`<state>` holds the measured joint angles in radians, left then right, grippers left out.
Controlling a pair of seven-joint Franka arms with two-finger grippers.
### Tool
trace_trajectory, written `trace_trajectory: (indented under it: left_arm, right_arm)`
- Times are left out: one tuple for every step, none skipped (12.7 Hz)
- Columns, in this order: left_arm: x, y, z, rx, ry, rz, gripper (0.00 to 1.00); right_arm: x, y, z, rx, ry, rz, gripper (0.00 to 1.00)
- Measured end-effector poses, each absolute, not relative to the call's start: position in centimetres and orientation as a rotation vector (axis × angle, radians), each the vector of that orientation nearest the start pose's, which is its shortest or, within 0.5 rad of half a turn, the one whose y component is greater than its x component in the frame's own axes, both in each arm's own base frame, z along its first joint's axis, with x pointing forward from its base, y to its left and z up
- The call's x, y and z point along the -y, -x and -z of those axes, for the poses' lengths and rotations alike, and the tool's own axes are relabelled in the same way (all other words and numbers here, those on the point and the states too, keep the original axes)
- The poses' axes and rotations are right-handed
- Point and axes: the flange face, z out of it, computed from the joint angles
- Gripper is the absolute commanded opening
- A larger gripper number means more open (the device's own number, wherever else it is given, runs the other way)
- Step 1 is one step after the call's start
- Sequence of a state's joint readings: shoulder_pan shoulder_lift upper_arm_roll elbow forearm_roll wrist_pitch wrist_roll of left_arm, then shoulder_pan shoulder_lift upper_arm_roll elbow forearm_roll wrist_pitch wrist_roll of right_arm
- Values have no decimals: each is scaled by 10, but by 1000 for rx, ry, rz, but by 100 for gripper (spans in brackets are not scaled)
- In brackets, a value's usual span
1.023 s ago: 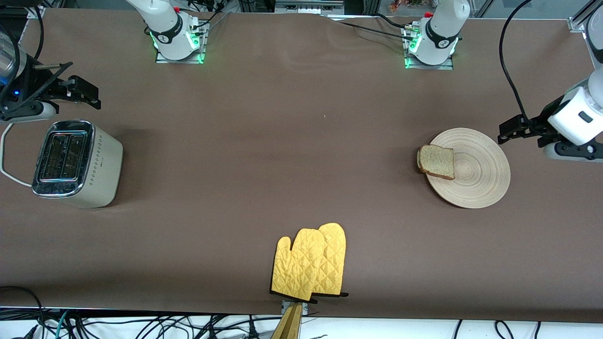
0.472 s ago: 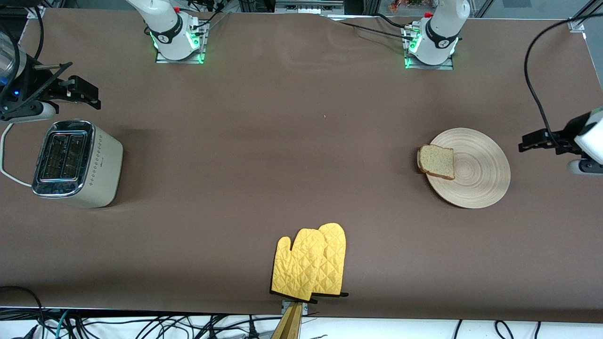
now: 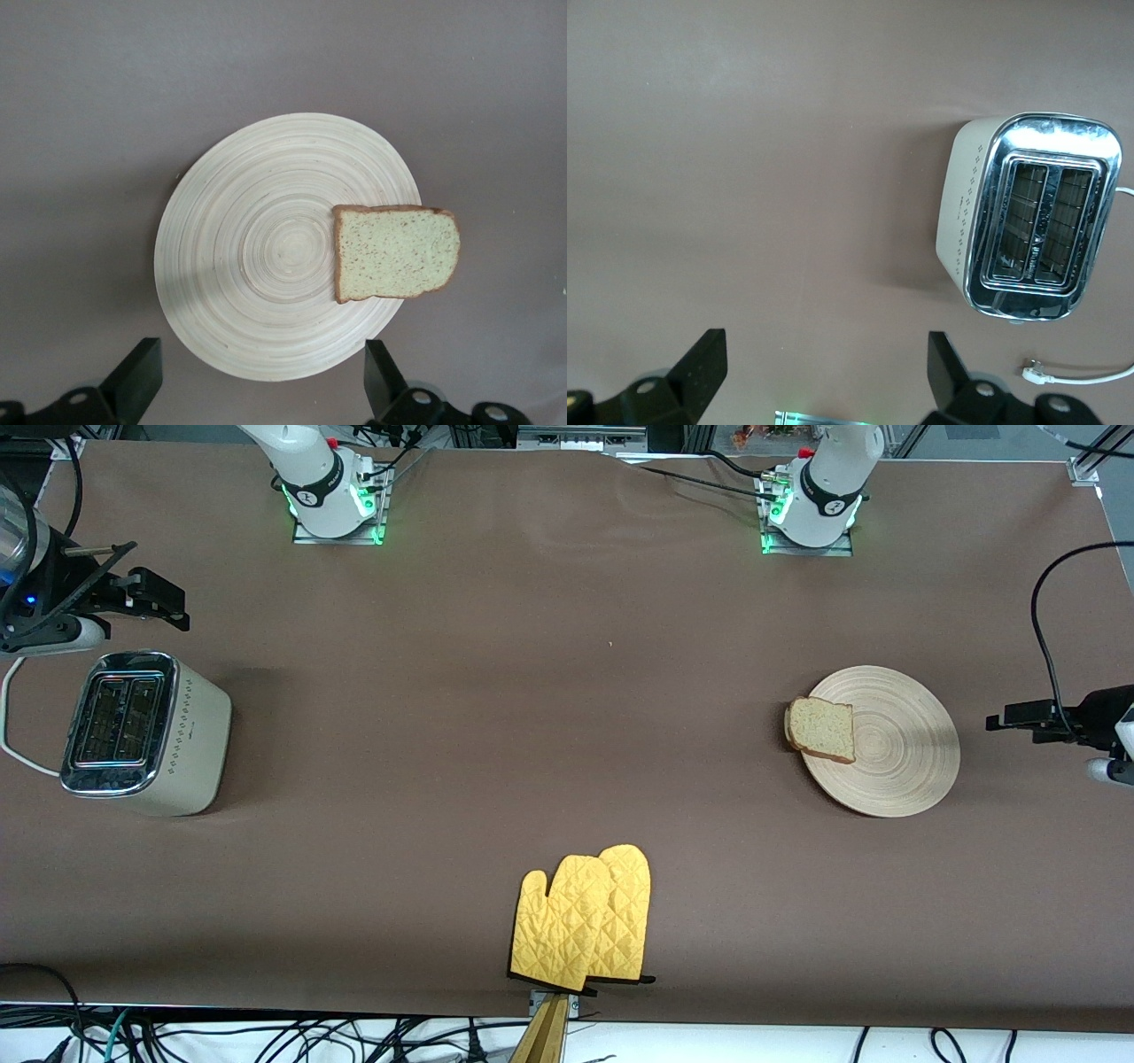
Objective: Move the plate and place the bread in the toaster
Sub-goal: 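Move the left gripper down to the rim of the wooden plate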
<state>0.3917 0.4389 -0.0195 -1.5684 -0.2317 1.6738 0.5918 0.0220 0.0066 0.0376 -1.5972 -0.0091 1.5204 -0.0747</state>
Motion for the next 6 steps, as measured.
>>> trace_trajectory:
  left_arm:
    - [-230, -601, -348, -334, 3513, -325, 100]
    - [-246, -598, -329, -379, 3546, -316, 100]
    - [-261, -594, -311, -395, 3586, -301, 100]
    - [-274, -590, -292, -396, 3630, -286, 100]
    - [-285, -584, -272, -390, 3674, -277, 100]
    - [-293, -580, -252, -373, 3716, -271, 100]
  right_arm:
    - [-32, -549, -604, 211, 3140, -131, 100]
    - [-32, -549, -604, 211, 3140, -131, 100]
    - [-32, -549, -604, 211, 3140, -131, 100]
    - [-32, -549, -604, 211, 3140, -131, 100]
    - [-32, -549, -604, 211, 3140, -131, 100]
    - [-32, -549, -604, 211, 3140, -131, 100]
